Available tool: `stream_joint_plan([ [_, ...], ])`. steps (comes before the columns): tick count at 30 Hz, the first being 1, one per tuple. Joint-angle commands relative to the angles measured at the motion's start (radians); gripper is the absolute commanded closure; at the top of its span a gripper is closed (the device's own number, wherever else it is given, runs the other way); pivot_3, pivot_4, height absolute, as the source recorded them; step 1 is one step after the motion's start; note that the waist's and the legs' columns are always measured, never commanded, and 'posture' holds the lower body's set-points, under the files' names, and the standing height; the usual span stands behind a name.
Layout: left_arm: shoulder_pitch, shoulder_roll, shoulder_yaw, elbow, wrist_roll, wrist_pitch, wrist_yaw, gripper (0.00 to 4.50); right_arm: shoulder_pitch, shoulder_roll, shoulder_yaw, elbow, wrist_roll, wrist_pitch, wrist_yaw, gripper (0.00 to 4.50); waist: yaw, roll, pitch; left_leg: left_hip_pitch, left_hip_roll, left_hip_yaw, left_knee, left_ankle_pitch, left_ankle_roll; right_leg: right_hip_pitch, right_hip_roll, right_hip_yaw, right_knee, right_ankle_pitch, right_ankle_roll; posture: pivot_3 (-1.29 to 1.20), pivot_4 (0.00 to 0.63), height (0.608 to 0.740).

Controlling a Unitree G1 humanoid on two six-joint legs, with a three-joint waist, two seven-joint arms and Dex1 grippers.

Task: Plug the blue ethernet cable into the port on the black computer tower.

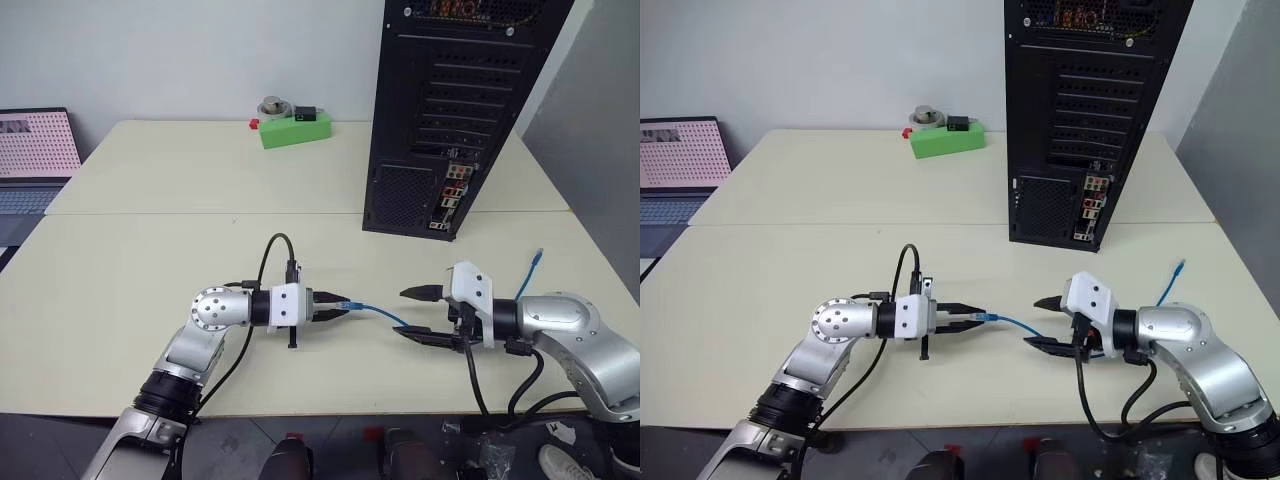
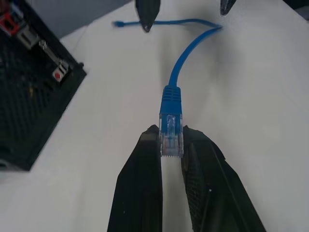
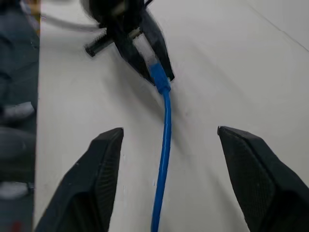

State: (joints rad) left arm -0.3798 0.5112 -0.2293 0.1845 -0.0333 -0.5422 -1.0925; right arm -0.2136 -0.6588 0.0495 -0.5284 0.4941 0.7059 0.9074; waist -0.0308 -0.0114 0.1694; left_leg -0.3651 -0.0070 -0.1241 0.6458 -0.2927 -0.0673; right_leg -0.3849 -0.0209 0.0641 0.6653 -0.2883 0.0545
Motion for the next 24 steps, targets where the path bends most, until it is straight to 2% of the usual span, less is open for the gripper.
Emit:
stream_joint_plan([
  [1, -0.013, -0.015, 0.002, 0.05, 0.051, -0.251, 0.077, 4.19, -0.016, 0.083, -0.019, -0.035, 0.097, 0.105, -0.1, 1.06, 0.002, 0.0, 0.0, 0.0, 0.0, 0.0, 0.0, 0.0, 0.0, 0.0, 0.0, 0.0, 0.0, 0.0, 0.0, 0.0, 0.15, 0.74],
  [7, -0.049, -0.009, 0.008, 0.133, 0.098, -0.441, 0.165, 4.19, -0.043, 0.171, -0.025, -0.025, 0.191, 0.2, -0.185, 1.06, 0.002, 0.0, 0.0, 0.0, -0.001, 0.0, 0.0, 0.0, 0.0, 0.0, 0.0, 0.0, 0.0, 0.0, 0.0, 0.0, 0.15, 0.74],
  [16, -0.07, 0.005, -0.007, 0.177, 0.127, -0.517, 0.243, 4.19, -0.066, 0.197, -0.004, -0.011, 0.224, 0.232, -0.229, 1.06, 0.0, 0.0, 0.0, 0.0, -0.001, -0.001, 0.0, 0.0, 0.0, 0.0, 0.0, -0.001, 0.0, 0.0, 0.0, 0.0, 0.15, 0.74],
  [19, -0.071, 0.008, -0.012, 0.177, 0.136, -0.516, 0.26, 4.19, -0.071, 0.201, 0.002, -0.007, 0.222, 0.232, -0.235, 1.59, 0.0, 0.0, 0.0, 0.0, -0.001, -0.001, 0.0, 0.0, 0.0, 0.0, 0.0, -0.001, 0.0, 0.0, 0.0, 0.0, 0.15, 0.74],
  [24, -0.071, 0.014, -0.026, 0.176, 0.146, -0.521, 0.282, 4.19, -0.079, 0.203, 0.005, -0.004, 0.225, 0.234, -0.241, 2.73, 0.0, 0.0, 0.0, 0.0, -0.001, -0.001, 0.0, 0.0, 0.0, 0.0, 0.0, -0.001, 0.001, 0.0, 0.0, 0.0, 0.15, 0.74],
])
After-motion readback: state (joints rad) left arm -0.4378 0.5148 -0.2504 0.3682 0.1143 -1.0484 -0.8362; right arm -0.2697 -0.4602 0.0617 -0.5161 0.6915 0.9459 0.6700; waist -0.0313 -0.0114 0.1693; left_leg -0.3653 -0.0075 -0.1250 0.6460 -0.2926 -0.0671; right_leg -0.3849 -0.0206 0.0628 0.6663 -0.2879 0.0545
